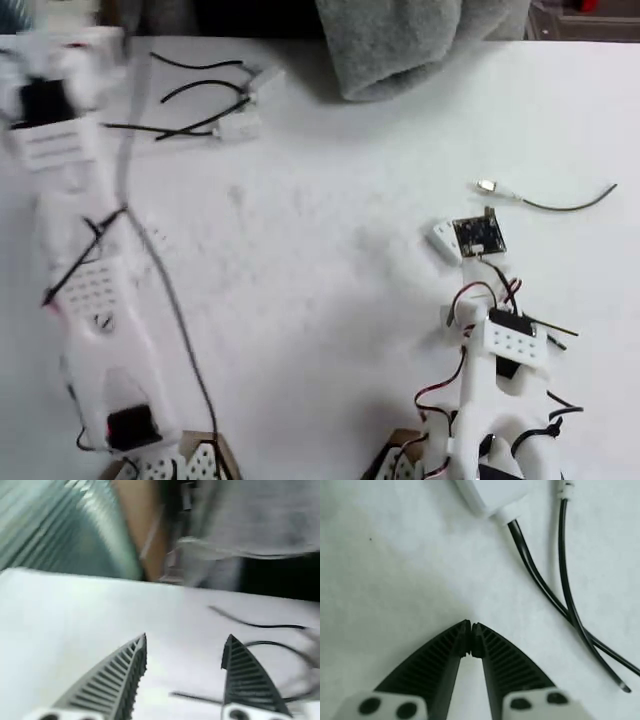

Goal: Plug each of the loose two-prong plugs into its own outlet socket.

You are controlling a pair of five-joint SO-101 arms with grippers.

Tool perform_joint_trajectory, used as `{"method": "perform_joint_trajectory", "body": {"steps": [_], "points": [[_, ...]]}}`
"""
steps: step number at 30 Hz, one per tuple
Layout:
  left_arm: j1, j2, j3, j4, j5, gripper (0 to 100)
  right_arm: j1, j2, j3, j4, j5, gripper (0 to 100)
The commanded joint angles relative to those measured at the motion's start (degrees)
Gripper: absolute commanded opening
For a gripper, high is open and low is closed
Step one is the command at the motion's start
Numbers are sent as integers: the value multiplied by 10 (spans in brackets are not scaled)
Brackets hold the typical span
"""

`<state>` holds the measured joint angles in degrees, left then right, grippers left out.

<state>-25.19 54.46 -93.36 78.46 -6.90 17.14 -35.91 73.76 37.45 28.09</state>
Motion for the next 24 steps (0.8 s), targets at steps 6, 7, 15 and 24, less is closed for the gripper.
{"method": "perform_joint_trajectory", "body": {"steps": [6, 7, 15, 24], "points": [[-211, -62, -23, 97, -1, 251, -6, -12, -3, -8, -5, 18], [-229, -60, -23, 114, -1, 251, -7, -12, -3, -8, -5, 18], [-300, -58, -8, 240, -19, 249, -8, -18, -6, -4, -6, 18], [-294, -58, 84, 239, -20, 249, 4, -15, -232, 175, -6, 169]]}}
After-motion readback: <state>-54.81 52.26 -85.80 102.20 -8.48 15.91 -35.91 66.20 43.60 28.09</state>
